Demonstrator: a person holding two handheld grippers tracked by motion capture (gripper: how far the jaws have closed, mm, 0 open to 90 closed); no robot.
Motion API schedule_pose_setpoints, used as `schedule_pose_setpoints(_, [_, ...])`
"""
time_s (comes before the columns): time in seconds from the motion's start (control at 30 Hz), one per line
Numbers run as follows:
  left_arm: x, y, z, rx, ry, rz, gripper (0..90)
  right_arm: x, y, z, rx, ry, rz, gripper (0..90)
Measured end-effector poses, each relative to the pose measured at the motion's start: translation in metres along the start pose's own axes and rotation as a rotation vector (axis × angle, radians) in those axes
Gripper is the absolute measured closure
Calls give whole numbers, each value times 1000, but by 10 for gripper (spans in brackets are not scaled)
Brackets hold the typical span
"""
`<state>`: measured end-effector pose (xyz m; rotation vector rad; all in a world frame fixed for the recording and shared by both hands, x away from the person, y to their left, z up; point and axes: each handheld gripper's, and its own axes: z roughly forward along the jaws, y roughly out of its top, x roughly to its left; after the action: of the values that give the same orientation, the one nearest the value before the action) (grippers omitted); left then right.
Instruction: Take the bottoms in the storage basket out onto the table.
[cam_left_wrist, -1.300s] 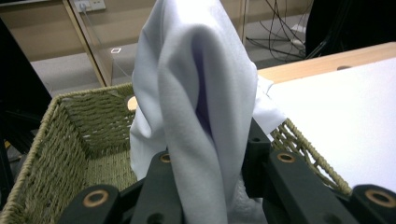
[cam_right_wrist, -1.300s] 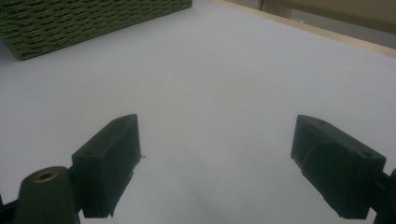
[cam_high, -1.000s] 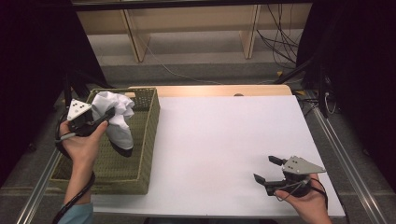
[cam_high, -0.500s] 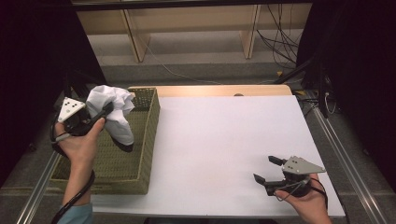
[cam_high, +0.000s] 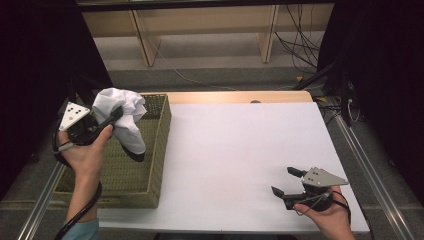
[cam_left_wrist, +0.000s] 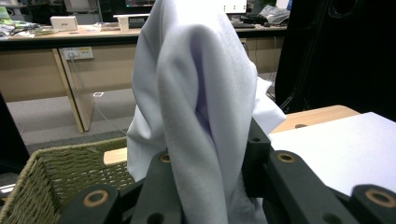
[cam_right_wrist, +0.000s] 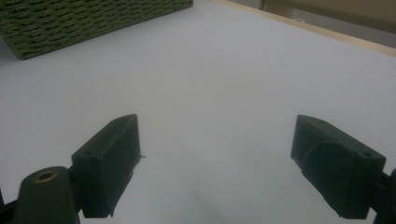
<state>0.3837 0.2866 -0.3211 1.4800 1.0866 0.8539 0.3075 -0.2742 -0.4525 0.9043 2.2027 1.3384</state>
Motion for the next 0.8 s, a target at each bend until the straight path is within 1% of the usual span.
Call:
schedule_pose_setpoints(0.53, [-6, 9, -7, -30, -9, 11, 748, 0, 0, 0, 1, 1, 0, 168])
schedule_pose_setpoints(0.8, [-8, 11, -8, -39, -17, 5, 748, 0, 0, 0, 2, 1, -2, 168])
